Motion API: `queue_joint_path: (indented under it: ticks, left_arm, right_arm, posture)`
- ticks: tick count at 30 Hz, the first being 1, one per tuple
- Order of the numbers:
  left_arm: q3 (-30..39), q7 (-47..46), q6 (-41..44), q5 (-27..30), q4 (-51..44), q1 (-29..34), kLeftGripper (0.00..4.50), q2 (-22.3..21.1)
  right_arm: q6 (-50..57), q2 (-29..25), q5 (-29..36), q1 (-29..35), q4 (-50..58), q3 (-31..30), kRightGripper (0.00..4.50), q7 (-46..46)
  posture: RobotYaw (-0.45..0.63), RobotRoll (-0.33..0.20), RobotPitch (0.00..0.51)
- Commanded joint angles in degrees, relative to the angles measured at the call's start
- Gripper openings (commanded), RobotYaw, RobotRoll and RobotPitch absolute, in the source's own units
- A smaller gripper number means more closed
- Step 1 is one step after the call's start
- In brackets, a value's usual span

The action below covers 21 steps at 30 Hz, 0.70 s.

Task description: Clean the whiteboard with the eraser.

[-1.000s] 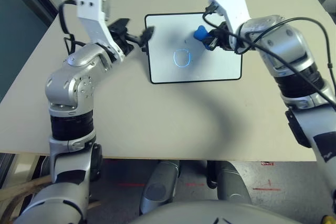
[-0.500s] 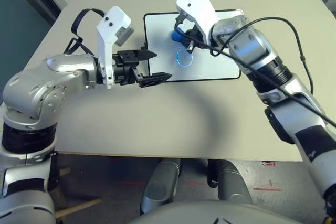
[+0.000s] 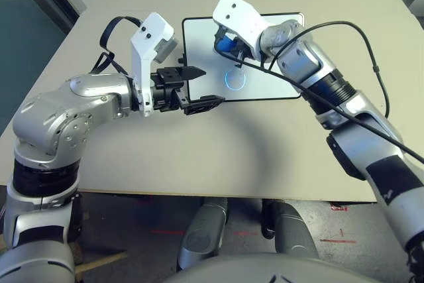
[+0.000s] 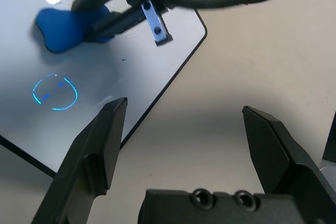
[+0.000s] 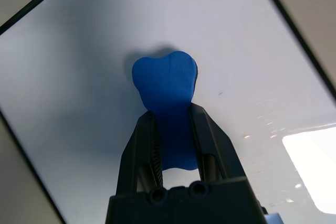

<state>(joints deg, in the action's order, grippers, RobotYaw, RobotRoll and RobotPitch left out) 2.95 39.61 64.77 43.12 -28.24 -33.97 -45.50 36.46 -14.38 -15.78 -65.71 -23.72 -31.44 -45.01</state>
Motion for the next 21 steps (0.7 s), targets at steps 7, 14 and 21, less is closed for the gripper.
queue_joint_path:
  ticks: [7, 14, 21]
  left_arm:
    - [-2.5, 0.7, -1.0, -0.7, 0.9, -1.0, 4.50, 0.6]
    - [-4.0, 2.0, -2.0, -1.7, 2.9, -3.1, 4.50, 0.2]
    - [-4.7, 2.7, -1.8, -2.0, 3.5, -4.2, 4.50, 0.1]
  right_arm:
    - [3.5, -2.7, -3.4, -0.2, -3.6, -0.9, 0.77, -1.5]
    - [0.3, -1.8, -3.0, -4.3, -11.0, 1.6, 0.77, 2.2]
    - [2.9, -0.7, -3.7, 3.8, -5.8, -0.7, 0.77, 1.3]
  posture:
    - [0.19, 0.000, 0.155]
    - [0.18, 0.000, 0.153]
    - [0.17, 0.000, 0.159]
